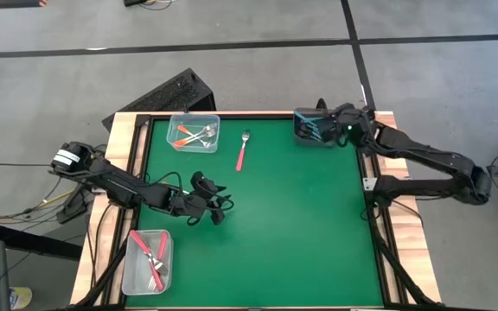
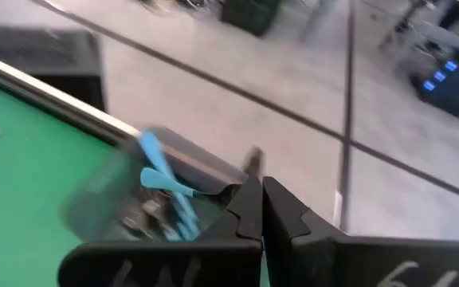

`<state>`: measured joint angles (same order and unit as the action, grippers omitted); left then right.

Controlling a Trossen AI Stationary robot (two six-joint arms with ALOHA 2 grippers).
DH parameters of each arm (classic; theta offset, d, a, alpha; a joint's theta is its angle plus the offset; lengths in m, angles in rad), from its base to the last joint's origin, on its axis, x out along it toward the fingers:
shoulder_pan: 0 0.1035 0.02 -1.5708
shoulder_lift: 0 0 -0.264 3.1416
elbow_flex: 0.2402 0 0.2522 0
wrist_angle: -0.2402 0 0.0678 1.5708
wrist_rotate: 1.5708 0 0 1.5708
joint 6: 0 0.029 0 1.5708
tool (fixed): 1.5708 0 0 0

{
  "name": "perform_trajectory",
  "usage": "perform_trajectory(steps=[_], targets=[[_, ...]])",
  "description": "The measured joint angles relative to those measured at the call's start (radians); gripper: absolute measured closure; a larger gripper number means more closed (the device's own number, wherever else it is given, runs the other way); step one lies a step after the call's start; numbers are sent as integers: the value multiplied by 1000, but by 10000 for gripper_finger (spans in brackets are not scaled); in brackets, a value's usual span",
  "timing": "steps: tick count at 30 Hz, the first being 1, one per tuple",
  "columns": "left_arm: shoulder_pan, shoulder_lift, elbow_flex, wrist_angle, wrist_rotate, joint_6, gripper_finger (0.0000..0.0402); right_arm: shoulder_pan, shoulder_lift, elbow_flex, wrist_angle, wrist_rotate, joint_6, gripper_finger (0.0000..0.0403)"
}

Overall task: Sort silverware by color (type)
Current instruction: Put the blue fork into the black bin

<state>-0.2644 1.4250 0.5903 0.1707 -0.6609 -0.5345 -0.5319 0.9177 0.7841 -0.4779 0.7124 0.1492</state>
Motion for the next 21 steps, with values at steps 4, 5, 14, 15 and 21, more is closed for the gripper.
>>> perform_trajectory(steps=[4, 5, 14, 15, 21], targets=[[0, 0, 0, 0, -2, 2, 260, -65, -1, 0, -120, 0, 30, 391], [1, 0, 0, 0, -5, 5, 260, -79, 4, 0, -148, 1, 35, 391], [35, 0, 0, 4, 1, 11, 260, -133, 88, 0, -229, 72, 44, 391], [40, 0, 0, 4, 2, 11, 260, -130, 106, 0, -216, 70, 44, 391], [75, 0, 0, 6, 12, 10, 260, -116, 229, 0, 12, -94, -14, 363]])
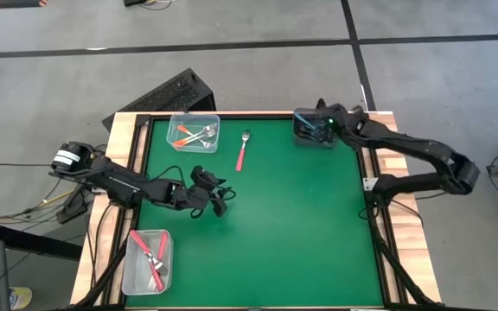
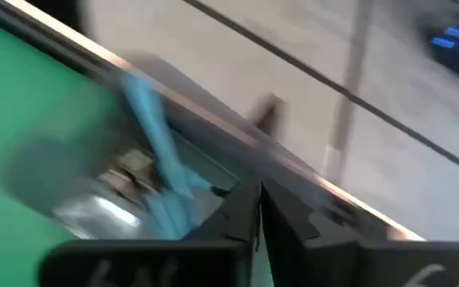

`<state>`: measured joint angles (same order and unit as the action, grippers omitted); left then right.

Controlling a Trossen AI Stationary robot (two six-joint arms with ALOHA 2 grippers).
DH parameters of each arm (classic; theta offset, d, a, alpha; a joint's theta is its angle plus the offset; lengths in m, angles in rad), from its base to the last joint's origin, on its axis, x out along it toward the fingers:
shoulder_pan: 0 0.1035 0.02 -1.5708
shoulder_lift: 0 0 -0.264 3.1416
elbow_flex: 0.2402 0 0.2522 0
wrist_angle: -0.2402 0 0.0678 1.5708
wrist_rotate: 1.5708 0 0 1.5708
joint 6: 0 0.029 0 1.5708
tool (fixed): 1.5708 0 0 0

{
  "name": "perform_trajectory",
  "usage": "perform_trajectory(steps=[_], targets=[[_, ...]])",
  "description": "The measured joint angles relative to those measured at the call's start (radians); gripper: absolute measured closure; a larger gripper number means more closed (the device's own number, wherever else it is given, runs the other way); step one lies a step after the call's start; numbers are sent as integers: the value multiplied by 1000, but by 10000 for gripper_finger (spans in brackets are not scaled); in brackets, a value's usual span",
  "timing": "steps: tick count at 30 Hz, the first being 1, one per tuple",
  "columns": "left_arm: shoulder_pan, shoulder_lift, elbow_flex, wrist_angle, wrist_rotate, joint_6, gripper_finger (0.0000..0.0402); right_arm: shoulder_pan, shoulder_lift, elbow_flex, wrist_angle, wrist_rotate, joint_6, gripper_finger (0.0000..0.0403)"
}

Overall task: Sort silverware by color (type)
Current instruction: Put the blue fork into the black bin, then put the orange fork into the transparent bin

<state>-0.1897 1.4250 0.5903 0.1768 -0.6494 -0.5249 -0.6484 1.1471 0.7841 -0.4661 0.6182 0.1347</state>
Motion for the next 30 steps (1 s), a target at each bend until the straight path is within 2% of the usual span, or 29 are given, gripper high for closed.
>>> perform_trajectory(steps=[4, 9, 12, 17, 21, 24, 30], targets=[[10, 0, 0, 0, 25, -1, 260, 0, 43, 0, 173, -92, -62, 290], [10, 0, 0, -3, 36, -1, 260, -14, 51, 0, 222, -52, -53, 194], [10, 0, 0, -6, 36, 6, 260, -38, 49, 0, 182, -45, -36, 165], [10, 0, 0, -6, 8, 8, 260, -53, 40, 0, 114, -68, -3, 163], [17, 0, 0, -5, 8, 17, 260, -4, 32, 0, 113, -210, -2, 175], [24, 0, 0, -5, 8, 19, 260, 67, 33, 0, 113, -276, 29, 186], [40, 0, 0, 0, 8, 40, 260, 271, 36, -3, 109, -283, 134, 202]])
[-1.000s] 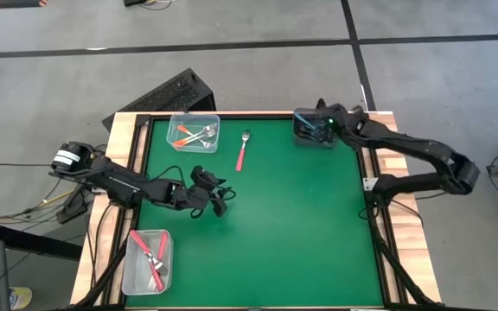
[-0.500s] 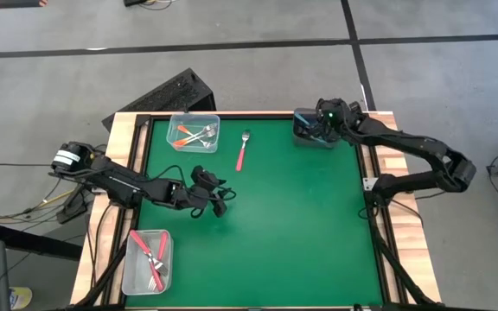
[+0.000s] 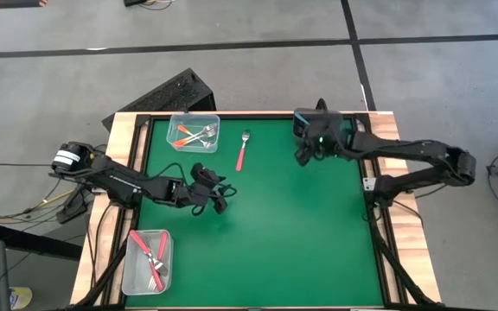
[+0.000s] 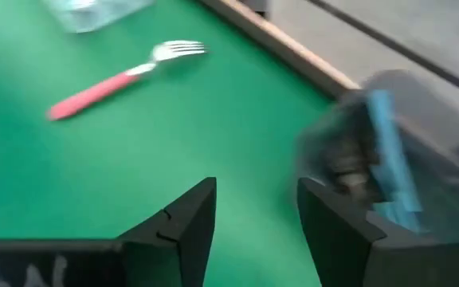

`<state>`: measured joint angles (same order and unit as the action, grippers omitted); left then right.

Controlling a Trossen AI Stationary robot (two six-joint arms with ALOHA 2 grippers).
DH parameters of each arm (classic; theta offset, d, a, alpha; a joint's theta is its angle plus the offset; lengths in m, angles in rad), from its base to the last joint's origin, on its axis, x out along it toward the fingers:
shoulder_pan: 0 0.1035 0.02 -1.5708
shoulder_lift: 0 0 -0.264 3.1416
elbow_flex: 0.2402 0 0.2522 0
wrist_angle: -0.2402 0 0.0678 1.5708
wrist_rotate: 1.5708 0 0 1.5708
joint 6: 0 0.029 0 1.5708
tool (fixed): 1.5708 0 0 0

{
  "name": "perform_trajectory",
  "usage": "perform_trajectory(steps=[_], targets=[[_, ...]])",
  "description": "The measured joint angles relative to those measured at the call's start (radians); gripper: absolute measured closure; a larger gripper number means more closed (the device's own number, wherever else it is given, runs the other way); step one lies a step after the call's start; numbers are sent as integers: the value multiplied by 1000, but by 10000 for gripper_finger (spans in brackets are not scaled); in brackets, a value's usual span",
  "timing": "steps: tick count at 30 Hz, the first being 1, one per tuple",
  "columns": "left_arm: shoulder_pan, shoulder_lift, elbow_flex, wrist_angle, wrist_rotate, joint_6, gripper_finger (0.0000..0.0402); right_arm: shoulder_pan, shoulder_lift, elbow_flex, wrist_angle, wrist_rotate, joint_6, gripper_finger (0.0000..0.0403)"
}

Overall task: Sort silverware by color (type)
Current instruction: Put the orange fork into the transparent bin

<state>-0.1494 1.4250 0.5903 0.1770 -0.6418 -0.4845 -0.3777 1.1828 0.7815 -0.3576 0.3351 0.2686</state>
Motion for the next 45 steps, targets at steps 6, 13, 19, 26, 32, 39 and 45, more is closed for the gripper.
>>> perform_trajectory(steps=[6, 13, 19, 26, 32, 39, 45], targets=[[68, 0, 0, 67, 24, 72, 260, 196, 0, -1, 45, 33, 115, 212], [112, 0, 0, 64, 54, 99, 260, 278, 96, -1, 209, 90, 238, 222], [113, 0, 0, 52, 55, 126, 260, 223, 296, 54, 285, 22, 239, 235], [127, 0, 0, -19, 53, 126, 260, 133, 532, 286, 225, -48, 179, 251], [128, 0, 0, -104, 24, 78, 260, 91, 705, 519, 60, -160, 151, 268], [120, 0, 0, -257, 36, -29, 260, 167, 838, 663, 16, -263, 147, 307], [42, -33, 0, -483, 187, -120, 260, 279, 870, 680, 119, -261, 126, 322]])
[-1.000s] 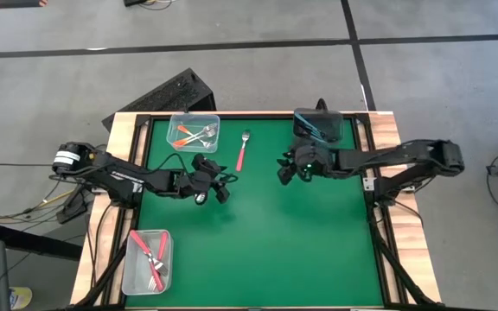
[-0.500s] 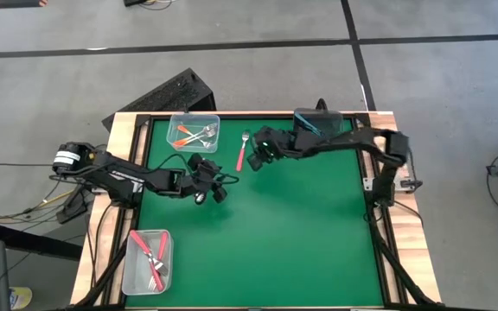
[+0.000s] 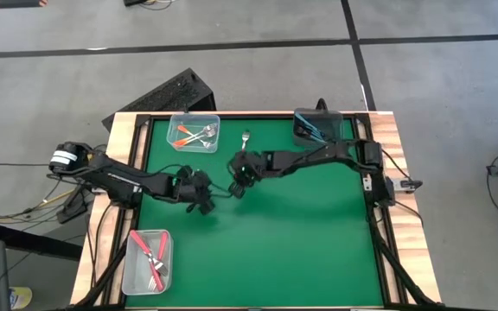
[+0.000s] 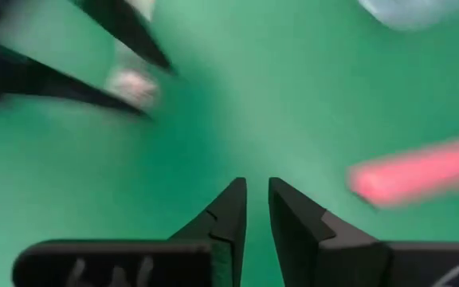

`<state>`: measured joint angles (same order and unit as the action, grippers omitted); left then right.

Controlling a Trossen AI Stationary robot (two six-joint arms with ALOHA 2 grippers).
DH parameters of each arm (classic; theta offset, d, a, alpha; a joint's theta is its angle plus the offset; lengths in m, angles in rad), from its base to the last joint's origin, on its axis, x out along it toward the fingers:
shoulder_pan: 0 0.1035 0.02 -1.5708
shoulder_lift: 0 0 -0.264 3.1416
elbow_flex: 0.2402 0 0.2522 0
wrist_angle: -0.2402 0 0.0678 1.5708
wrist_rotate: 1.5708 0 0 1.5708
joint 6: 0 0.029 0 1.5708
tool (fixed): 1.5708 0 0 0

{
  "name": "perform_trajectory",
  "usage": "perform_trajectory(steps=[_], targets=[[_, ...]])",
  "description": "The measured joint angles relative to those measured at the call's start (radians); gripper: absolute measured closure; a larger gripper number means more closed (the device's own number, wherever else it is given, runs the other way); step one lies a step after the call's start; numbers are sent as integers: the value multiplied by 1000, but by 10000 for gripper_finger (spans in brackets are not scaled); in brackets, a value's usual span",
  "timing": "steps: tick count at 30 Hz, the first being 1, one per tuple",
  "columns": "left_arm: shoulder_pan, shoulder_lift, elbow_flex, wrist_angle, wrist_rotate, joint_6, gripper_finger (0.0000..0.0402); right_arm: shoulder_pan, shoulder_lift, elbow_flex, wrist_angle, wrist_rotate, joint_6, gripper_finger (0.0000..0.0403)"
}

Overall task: Sort silverware by color (type)
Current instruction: Put the orange fork into the transparent bin

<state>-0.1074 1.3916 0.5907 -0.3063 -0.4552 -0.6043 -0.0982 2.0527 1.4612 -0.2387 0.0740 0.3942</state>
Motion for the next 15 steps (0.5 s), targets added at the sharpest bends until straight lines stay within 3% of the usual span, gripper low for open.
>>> perform_trajectory(steps=[5, 12, 15], targets=[[-128, -102, 0, -150, -15, -100, 260, 78, 35, -1, 199, 2, -13, 293], [-255, -229, 1, -304, -198, -264, 260, 90, 151, 21, 472, 34, 202, 216], [-267, -234, -4, -352, -207, -303, 260, 86, 197, 56, 448, 24, 284, 197]])
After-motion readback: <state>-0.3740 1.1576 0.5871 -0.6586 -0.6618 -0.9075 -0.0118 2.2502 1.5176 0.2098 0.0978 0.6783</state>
